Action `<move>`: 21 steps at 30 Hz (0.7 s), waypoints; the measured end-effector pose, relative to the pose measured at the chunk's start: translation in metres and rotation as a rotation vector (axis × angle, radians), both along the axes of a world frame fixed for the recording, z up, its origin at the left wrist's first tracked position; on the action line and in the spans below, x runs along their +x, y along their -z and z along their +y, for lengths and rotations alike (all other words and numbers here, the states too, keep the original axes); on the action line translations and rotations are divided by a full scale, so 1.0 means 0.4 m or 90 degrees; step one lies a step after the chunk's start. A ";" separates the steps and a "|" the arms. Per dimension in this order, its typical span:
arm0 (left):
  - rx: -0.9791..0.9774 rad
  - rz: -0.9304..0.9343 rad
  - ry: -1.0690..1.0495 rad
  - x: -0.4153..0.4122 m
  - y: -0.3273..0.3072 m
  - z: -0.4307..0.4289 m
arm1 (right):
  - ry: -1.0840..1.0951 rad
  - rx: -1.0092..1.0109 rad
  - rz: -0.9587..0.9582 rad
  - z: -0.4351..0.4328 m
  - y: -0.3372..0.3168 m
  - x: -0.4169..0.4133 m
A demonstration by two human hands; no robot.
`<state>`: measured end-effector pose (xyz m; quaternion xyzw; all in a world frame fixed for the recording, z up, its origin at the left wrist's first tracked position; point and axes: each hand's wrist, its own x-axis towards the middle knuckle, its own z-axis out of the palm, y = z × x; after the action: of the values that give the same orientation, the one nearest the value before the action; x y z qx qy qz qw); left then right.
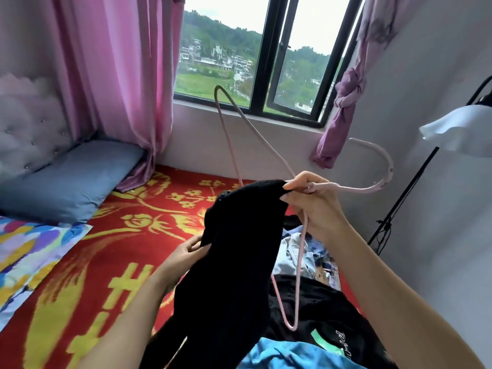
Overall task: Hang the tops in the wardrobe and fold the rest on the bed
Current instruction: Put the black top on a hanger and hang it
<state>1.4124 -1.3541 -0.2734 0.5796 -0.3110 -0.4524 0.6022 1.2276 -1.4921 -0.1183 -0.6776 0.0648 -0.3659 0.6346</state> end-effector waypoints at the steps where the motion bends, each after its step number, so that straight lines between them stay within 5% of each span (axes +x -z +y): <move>1: 0.004 0.015 0.021 -0.003 0.007 0.001 | -0.011 0.013 -0.010 -0.008 -0.008 -0.003; 7: -0.105 0.120 -0.119 0.000 0.002 0.001 | 0.008 0.060 -0.013 -0.072 0.013 -0.049; 12: -0.170 0.008 -0.175 -0.012 -0.038 0.058 | 0.129 0.014 0.133 -0.145 0.134 -0.145; 21: 0.138 -0.203 -0.086 -0.159 0.249 0.106 | 0.114 0.171 0.572 -0.075 0.564 -0.225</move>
<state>1.3489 -1.3115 -0.3730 0.7249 -0.3126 -0.3438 0.5086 1.1377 -1.5223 -0.3439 -0.6723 0.4378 -0.0786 0.5917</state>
